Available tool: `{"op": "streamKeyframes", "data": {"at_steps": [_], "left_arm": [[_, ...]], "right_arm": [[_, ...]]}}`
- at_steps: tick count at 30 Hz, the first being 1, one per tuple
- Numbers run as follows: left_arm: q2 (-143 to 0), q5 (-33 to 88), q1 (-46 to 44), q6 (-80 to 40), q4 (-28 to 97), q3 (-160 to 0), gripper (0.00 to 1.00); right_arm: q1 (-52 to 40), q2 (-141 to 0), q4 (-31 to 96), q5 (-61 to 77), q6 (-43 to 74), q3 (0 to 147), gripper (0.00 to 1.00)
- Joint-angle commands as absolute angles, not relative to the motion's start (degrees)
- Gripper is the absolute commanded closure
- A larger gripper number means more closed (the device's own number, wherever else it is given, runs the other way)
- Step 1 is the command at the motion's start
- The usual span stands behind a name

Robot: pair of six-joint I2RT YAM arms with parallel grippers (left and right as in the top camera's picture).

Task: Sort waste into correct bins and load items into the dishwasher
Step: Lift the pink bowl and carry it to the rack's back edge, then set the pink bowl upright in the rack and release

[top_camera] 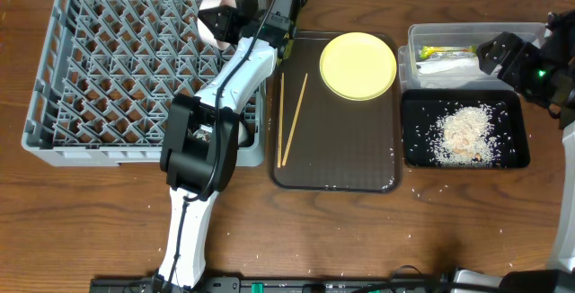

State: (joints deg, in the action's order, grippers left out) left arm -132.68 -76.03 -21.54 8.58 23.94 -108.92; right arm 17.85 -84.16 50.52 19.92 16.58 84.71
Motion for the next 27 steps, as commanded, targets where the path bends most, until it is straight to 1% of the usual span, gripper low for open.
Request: {"op": "streamKeyframes", "data": {"at_steps": [1, 9, 12, 21, 27], "left_arm": [[-132.8, -77.9, -21.5, 6.7, 23.9, -108.3, 0.93], [-132.8, -79.1, -22.3, 7.0, 24.5, -108.2, 0.92], [-132.8, -79.1, -22.6, 7.0, 26.7, -108.2, 0.93], [-132.8, -74.1, -26.5, 6.7, 29.7, -108.0, 0.92], [-132.8, -73.7, -27.6, 6.7, 29.7, -108.0, 0.92]], "right_arm": [[18.0, -83.9, 50.6, 20.4, 17.3, 85.7, 0.01], [18.0, -83.9, 50.6, 20.4, 17.3, 85.7, 0.01], [18.0, -83.9, 50.6, 20.4, 17.3, 85.7, 0.01], [18.0, -83.9, 50.6, 20.4, 17.3, 85.7, 0.01], [18.0, -83.9, 50.6, 20.4, 17.3, 85.7, 0.01]]}}
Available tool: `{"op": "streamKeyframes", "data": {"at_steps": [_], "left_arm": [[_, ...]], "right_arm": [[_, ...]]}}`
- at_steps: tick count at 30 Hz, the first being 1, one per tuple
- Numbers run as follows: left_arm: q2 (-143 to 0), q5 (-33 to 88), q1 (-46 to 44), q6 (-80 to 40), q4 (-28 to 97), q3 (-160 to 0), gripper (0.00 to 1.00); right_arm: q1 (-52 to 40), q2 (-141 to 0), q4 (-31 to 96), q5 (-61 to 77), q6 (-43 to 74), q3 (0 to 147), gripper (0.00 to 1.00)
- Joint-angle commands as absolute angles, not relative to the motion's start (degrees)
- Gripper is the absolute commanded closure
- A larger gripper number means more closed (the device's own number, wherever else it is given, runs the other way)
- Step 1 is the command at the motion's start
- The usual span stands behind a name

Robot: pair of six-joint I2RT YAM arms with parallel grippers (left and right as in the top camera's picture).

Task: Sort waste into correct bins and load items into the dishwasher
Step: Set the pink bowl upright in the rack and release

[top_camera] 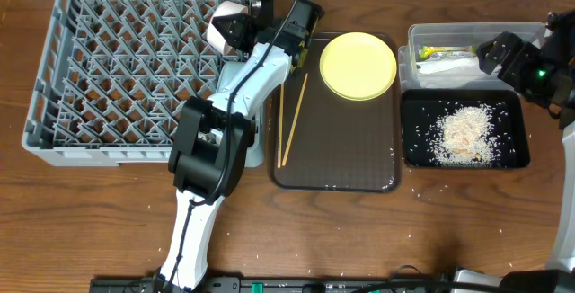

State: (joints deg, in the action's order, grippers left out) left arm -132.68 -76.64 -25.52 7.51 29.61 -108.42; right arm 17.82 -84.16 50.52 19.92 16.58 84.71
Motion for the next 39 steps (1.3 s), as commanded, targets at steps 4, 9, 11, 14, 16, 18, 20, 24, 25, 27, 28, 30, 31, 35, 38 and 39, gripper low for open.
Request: {"op": "streamKeyframes", "data": {"at_steps": [4, 9, 11, 14, 16, 18, 20, 24, 25, 27, 28, 30, 31, 35, 38, 39], "left_arm": [[-132.8, -78.8, -27.2, 6.8, 27.4, -108.1, 0.92], [-132.1, -86.8, -25.7, 12.9, 17.8, -108.3, 0.93], [-131.9, -87.2, -25.3, 14.7, 15.0, -108.3, 0.92], [-131.9, -88.0, -24.7, 14.8, 13.1, -108.3, 0.92], [-131.9, -87.9, -24.4, 14.7, 12.9, -108.3, 0.93], [-131.9, -87.9, -24.1, 14.8, 12.2, -108.3, 0.92], [-131.9, -88.0, -23.5, 14.8, 11.4, -108.3, 0.93], [-131.9, -87.9, -22.7, 14.0, 11.4, -108.1, 0.92], [-131.9, -88.0, -22.7, 13.5, 11.4, -108.0, 0.92], [-131.9, -88.0, -22.7, 12.9, 11.4, -107.7, 0.92], [-131.9, -88.0, -22.9, 12.2, 11.4, -107.4, 0.92], [-131.9, -88.0, -23.2, 11.0, 11.5, -106.7, 0.93], [-131.9, -87.9, -23.4, 10.5, 11.5, -106.1, 0.92], [-132.4, -87.9, -23.6, 10.2, 11.4, -103.7, 0.92], [-132.6, -87.7, -23.5, 9.7, 11.4, -102.4, 0.92], [-132.7, -87.7, -23.5, 9.0, 11.4, -102.1, 0.92]], "right_arm": [[18.0, -83.9, 50.6, 20.4, 17.3, 85.7, 0.01], [18.0, -83.9, 50.6, 20.4, 17.3, 85.7, 0.01], [18.0, -83.9, 50.6, 20.4, 17.3, 85.7, 0.01], [18.0, -83.9, 50.6, 20.4, 17.3, 85.7, 0.01], [18.0, -83.9, 50.6, 20.4, 17.3, 85.7, 0.01], [18.0, -83.9, 50.6, 20.4, 17.3, 85.7, 0.01], [18.0, -83.9, 50.6, 20.4, 17.3, 85.7, 0.01], [18.0, -83.9, 50.6, 20.4, 17.3, 85.7, 0.01], [18.0, -83.9, 50.6, 20.4, 17.3, 85.7, 0.01], [18.0, -83.9, 50.6, 20.4, 17.3, 85.7, 0.01], [18.0, -83.9, 50.6, 20.4, 17.3, 85.7, 0.01], [18.0, -83.9, 50.6, 20.4, 17.3, 85.7, 0.01], [18.0, -83.9, 50.6, 20.4, 17.3, 85.7, 0.01], [18.0, -83.9, 50.6, 20.4, 17.3, 85.7, 0.01], [18.0, -83.9, 50.6, 20.4, 17.3, 85.7, 0.01], [18.0, -83.9, 50.6, 20.4, 17.3, 85.7, 0.01]]}}
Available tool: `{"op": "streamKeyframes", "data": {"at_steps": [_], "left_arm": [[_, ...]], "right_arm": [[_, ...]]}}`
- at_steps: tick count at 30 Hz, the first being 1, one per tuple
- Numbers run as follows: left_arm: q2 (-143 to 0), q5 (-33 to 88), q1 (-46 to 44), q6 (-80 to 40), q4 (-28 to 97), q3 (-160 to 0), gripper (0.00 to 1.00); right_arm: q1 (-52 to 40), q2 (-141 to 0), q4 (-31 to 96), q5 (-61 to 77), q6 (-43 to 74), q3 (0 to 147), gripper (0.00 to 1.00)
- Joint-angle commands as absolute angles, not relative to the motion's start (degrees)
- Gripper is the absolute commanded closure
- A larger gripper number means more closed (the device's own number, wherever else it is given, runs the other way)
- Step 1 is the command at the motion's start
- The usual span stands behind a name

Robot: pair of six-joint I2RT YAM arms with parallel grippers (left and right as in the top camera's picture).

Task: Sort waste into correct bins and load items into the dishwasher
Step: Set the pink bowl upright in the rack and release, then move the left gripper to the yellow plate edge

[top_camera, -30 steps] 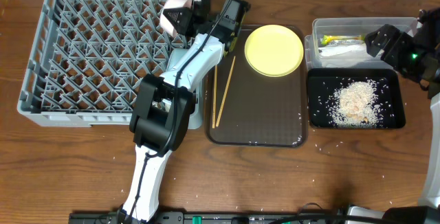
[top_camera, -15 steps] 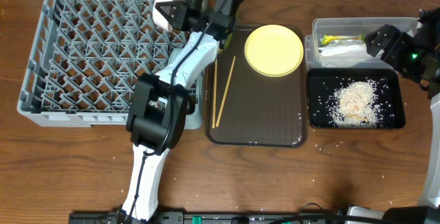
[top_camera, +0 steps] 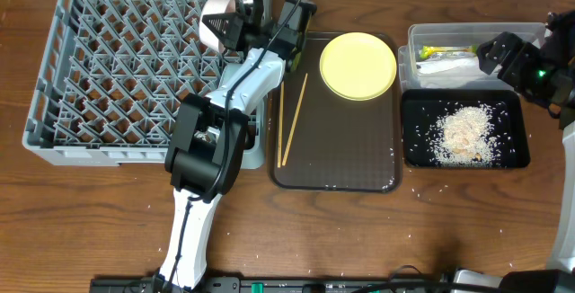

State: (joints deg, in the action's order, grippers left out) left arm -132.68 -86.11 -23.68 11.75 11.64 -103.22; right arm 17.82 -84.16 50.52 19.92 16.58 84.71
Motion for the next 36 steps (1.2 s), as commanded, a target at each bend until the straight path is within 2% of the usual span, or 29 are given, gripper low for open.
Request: {"op": "streamKeyframes", "data": {"at_steps": [1, 8, 10, 14, 17, 23, 31, 36], "left_arm": [[-132.7, -87.5, -23.5, 8.4, 11.4, -101.8, 0.92], [-132.7, -82.7, -25.5, 8.3, 11.9, -101.4, 0.91], [-132.7, -82.4, -26.2, 8.3, 11.9, -101.4, 0.84], [-132.7, -80.2, -27.8, 8.3, 12.1, -101.4, 0.61], [-132.7, -78.4, -28.7, 8.3, 13.2, -101.4, 0.48], [-132.7, -78.4, -29.5, 8.3, 13.2, -101.4, 0.38], [-132.6, -76.9, -30.0, 8.5, 13.1, -101.4, 0.16], [-131.7, -71.6, -31.1, 9.4, 13.1, -101.5, 0.11]], "right_arm": [[18.0, -83.9, 50.6, 20.4, 17.3, 85.7, 0.01], [18.0, -83.9, 50.6, 20.4, 17.3, 85.7, 0.01], [18.0, -83.9, 50.6, 20.4, 17.3, 85.7, 0.01], [18.0, -83.9, 50.6, 20.4, 17.3, 85.7, 0.01], [18.0, -83.9, 50.6, 20.4, 17.3, 85.7, 0.01], [18.0, -83.9, 50.6, 20.4, 17.3, 85.7, 0.01], [18.0, -83.9, 50.6, 20.4, 17.3, 85.7, 0.01], [18.0, -83.9, 50.6, 20.4, 17.3, 85.7, 0.01]]}}
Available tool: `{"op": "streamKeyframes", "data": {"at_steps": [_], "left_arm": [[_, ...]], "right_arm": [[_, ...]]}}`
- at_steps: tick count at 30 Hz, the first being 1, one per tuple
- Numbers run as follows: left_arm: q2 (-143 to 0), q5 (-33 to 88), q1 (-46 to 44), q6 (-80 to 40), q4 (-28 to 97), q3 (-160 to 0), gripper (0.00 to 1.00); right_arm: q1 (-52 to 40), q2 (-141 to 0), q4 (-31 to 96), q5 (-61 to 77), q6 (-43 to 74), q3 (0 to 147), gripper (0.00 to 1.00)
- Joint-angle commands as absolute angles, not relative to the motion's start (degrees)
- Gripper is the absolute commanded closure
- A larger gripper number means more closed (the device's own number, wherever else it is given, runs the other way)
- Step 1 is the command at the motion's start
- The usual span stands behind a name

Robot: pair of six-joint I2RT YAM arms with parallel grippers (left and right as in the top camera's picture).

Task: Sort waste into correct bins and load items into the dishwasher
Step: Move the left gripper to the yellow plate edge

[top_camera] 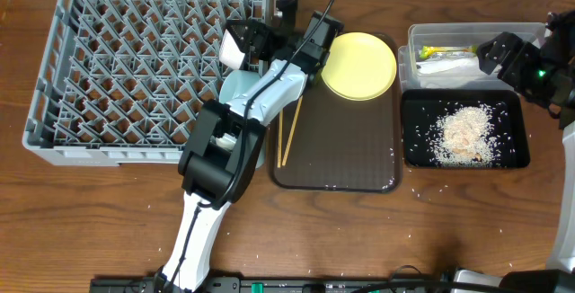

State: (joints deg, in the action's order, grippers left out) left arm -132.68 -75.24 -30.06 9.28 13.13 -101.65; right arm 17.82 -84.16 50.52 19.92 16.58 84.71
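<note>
My left gripper (248, 45) is shut on a white cup (234, 52) and holds it above the right edge of the grey dish rack (135, 77). A yellow plate (358, 65) lies at the back of the dark brown tray (337, 163); two chopsticks (288, 133) lie on the tray's left side, partly under my left arm. My right gripper (492, 55) hangs at the right end of the clear bin (415, 59); its jaws are too dark to read.
The clear bin holds wrappers and paper scraps (445, 57). In front of it a black tray (413, 149) carries a heap of rice (464, 133). Loose grains are scattered on the brown tray and the wooden table (90, 221).
My left gripper has moved with the cup to the right and nearer, from the rack's back right corner to above its right edge. The right arm has not moved.
My left gripper held the cup over the rack's back right cells. Then it was a little further right, then back near the rack's far corner, and now it holds the cup over the rack's right edge by the tray. Plate, chopsticks and right arm stayed put.
</note>
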Motion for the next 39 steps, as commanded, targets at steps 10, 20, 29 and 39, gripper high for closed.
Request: {"op": "streamKeyframes", "data": {"at_steps": [10, 20, 29, 39], "left_arm": [[-122.1, -54.0, -32.6, 8.8, 14.0, -101.6, 0.07], [-113.1, 3.9, -33.1, -20.5, 30.6, -101.4, 0.46], [-122.6, 1.0, -36.4, -39.5, 32.6, -101.3, 0.50], [-127.8, -8.2, -38.3, -50.0, 32.0, -101.3, 0.58]], "right_arm": [[18.0, -83.9, 50.6, 20.4, 17.3, 85.7, 0.01], [18.0, -83.9, 50.6, 20.4, 17.3, 85.7, 0.01], [18.0, -83.9, 50.6, 20.4, 17.3, 85.7, 0.01], [18.0, -83.9, 50.6, 20.4, 17.3, 85.7, 0.01]]}}
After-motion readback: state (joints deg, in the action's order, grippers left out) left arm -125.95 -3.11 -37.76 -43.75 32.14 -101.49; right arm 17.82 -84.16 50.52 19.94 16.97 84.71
